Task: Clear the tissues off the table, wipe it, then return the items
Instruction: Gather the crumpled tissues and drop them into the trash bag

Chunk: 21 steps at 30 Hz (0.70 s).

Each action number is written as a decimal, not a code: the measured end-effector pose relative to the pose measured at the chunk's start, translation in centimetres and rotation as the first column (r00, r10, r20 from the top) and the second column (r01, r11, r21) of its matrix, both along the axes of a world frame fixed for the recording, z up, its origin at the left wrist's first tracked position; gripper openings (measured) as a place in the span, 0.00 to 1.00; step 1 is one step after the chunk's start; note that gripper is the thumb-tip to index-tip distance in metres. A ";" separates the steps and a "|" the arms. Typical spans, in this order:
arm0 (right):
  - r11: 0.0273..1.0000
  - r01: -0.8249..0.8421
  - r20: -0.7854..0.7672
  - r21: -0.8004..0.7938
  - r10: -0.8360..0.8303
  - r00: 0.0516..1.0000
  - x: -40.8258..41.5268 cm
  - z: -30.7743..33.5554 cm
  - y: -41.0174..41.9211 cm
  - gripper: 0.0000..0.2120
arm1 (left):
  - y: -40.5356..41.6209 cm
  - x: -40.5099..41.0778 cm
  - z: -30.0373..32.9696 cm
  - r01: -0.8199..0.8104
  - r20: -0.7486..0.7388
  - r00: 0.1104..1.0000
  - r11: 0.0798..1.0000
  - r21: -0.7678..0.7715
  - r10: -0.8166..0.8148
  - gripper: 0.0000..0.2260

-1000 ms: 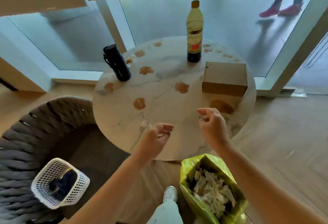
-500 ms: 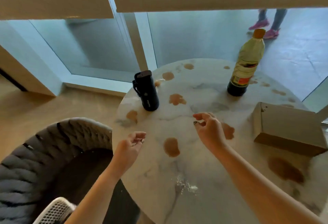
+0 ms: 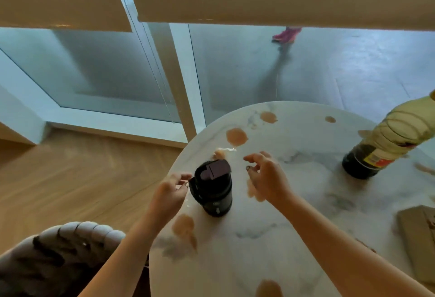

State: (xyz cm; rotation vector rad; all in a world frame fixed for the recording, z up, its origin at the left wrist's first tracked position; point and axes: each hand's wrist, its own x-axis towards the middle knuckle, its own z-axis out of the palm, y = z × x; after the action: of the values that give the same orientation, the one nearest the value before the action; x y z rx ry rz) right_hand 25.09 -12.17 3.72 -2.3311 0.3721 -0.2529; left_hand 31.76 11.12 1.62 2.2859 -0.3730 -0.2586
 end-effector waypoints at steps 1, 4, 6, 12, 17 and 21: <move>1.000 -0.013 -0.003 -0.028 0.012 1.000 1.1 -0.4 -0.1 0.13 | -0.6 1.0 -0.5 0.031 -0.013 0.999 1.000 -0.003 -0.031 0.11; 0.994 -0.048 0.037 -0.100 0.052 0.998 4.1 -1.7 -0.1 0.13 | -2.3 3.5 -2.1 0.135 -0.023 0.991 0.991 0.008 -0.135 0.11; 0.982 -0.076 0.067 -0.171 0.089 0.994 5.9 -2.7 -0.1 0.14 | -3.3 5.0 -3.0 0.223 -0.002 0.975 0.974 0.041 -0.223 0.13; 0.885 -0.310 -0.027 -0.348 0.321 0.947 10.0 -4.9 0.3 0.15 | -4.5 7.6 -5.1 0.433 0.078 0.895 0.898 0.081 -0.439 0.16; 0.892 -0.337 -0.007 -0.301 0.351 0.936 11.6 -6.8 0.5 0.12 | -5.1 8.9 -5.7 0.452 0.163 0.875 0.890 0.061 -0.456 0.12; 0.930 -0.302 0.051 -0.209 0.319 0.946 11.8 -6.6 0.4 0.09 | -5.2 9.0 -5.7 0.459 0.178 0.870 0.887 0.052 -0.460 0.06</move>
State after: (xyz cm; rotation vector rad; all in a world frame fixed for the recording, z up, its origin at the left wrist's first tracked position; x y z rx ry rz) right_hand 36.86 -11.81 -2.88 -2.5233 -0.0717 -0.2402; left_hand 40.79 5.93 -4.04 2.2061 -1.0216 -0.2841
